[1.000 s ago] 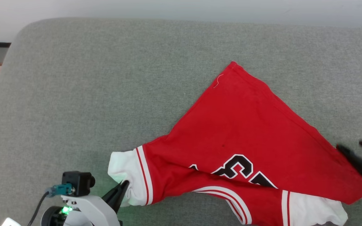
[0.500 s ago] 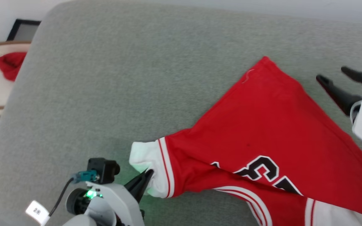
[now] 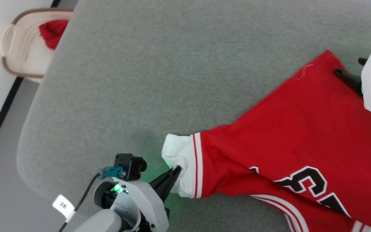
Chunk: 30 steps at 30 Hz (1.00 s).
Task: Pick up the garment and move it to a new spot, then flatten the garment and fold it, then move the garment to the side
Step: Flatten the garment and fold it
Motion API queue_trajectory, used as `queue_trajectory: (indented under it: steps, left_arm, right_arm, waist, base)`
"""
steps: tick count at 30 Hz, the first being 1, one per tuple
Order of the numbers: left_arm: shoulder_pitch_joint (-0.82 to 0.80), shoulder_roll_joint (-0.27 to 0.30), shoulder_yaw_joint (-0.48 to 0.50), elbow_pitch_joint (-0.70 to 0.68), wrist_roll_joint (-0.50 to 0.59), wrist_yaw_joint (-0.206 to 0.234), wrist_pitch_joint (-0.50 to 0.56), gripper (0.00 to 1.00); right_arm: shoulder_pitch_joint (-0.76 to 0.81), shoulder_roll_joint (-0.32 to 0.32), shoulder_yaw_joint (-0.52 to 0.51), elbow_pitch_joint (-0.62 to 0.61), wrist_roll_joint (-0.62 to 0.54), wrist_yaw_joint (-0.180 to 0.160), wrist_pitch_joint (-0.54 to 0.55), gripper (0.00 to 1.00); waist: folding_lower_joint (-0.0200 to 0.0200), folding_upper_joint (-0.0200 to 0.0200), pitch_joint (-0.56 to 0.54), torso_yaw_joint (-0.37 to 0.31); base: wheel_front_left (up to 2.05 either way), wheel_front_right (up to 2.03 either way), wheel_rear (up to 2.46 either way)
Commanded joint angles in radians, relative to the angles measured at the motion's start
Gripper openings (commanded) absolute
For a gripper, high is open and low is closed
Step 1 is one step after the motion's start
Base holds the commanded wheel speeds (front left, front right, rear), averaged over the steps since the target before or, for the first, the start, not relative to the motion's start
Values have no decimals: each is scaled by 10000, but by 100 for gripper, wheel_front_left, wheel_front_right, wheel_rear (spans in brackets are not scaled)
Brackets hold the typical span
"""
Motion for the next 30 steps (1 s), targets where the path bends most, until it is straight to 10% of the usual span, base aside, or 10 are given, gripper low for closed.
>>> queue_trajectory:
  steps: [1,12,13,14,15,30]
  left_arm:
    - [-106,-83,-31,107,51,-100,-56,0]
    - [-356,-543,-148,858,-69,-514,-292,0]
    - [-364,-564,-151,912,-74,-550,-311,0]
    - [-373,-578,-152,952,-84,-562,-318,0]
    - [-386,-602,-150,997,-93,-579,-339,0]
    - [-215,-389,50,1345,-221,-542,-557,0]
  right_arm:
    - [-195,-88,246,172,66,-7,115,100]
    - [-1269,-448,2268,1985,526,-7,1358,100]
    - [-1330,-457,2400,2172,547,-8,1549,74]
    - [-1368,-457,2528,2297,580,-8,1664,19]
    - [-1432,-458,2628,2433,614,-8,1768,0]
    - [-2156,-420,2731,2766,1214,-10,1320,0]
  waist:
    - [0,0,362,478]
    - [0,0,551,916]
    - [0,0,557,930]
    - [0,0,562,938]
    - [0,0,568,943]
    - [0,0,159,339]
  base:
    - [0,0,0]
    - [0,0,0]
    - [0,0,0]
    - [0,0,0]
    - [0,0,0]
    - [0,0,0]
